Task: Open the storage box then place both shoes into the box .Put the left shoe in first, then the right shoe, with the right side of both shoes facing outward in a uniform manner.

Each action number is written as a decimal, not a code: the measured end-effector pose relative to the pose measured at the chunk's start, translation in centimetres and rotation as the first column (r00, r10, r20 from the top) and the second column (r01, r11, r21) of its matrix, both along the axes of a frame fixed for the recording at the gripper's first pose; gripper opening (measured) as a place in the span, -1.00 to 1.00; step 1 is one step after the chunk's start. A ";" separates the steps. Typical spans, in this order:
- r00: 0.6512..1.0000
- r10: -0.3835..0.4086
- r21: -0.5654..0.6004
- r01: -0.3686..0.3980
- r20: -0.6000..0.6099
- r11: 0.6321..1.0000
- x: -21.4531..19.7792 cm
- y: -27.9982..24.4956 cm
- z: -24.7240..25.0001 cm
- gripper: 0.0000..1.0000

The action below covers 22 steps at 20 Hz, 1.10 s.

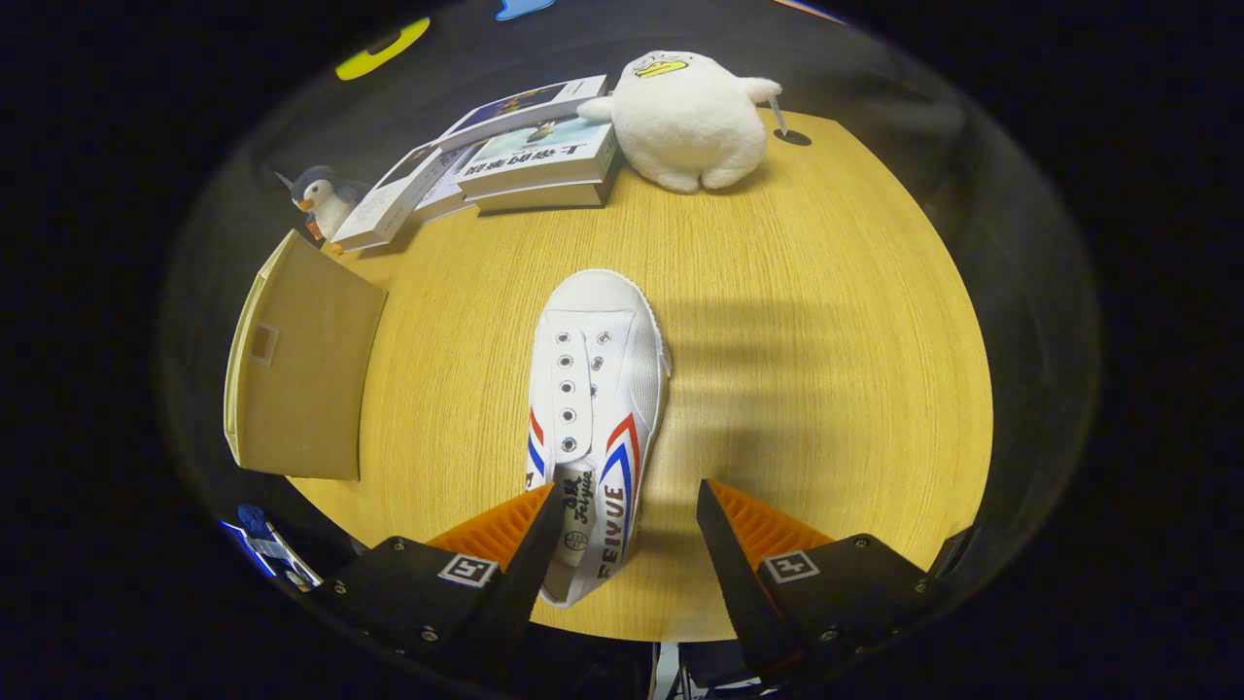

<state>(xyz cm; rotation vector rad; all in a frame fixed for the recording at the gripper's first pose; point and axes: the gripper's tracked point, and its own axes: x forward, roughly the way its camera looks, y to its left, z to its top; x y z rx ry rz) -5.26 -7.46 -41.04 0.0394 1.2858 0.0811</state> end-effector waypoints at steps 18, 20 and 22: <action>0.994 -0.079 0.119 0.088 -0.081 0.989 1.4 0.5 -2.7 -0.90; 0.993 -0.069 0.113 0.079 -0.091 0.990 1.1 0.4 -2.4 -0.91; 0.993 -0.069 0.105 0.079 -0.097 0.991 0.9 0.3 -2.0 -0.91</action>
